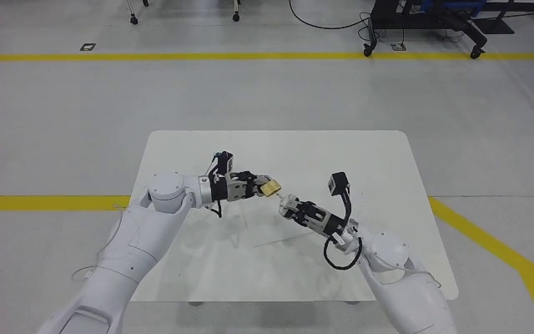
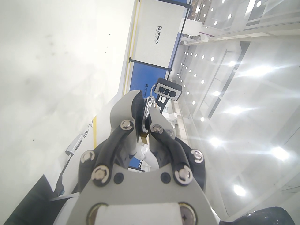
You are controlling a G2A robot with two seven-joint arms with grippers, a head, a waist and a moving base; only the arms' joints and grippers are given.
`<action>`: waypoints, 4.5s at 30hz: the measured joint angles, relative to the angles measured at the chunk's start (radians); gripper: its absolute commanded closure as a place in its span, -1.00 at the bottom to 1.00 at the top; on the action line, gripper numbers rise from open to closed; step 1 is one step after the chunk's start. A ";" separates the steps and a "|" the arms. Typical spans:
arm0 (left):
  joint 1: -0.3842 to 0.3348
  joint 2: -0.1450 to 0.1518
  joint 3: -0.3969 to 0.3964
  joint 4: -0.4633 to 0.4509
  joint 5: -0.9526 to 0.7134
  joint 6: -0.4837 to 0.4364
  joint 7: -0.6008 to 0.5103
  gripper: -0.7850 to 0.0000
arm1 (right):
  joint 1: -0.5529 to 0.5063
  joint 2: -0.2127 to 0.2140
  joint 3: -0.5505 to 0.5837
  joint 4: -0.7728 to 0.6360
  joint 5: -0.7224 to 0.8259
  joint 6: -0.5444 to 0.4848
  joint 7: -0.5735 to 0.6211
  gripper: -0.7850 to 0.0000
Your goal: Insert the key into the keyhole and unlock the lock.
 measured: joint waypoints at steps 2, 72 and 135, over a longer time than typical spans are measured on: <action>0.001 0.000 0.000 -0.001 0.005 0.000 0.005 1.00 | -0.003 -0.001 -0.005 -0.008 -0.007 0.018 -0.014 1.00; 0.045 -0.004 -0.028 -0.097 0.107 0.039 0.180 1.00 | -0.028 -0.024 -0.025 -0.033 -0.120 0.068 -0.207 1.00; 0.060 -0.053 -0.006 -0.149 0.157 0.106 0.375 1.00 | -0.001 -0.126 -0.110 0.008 -0.125 0.106 -0.574 1.00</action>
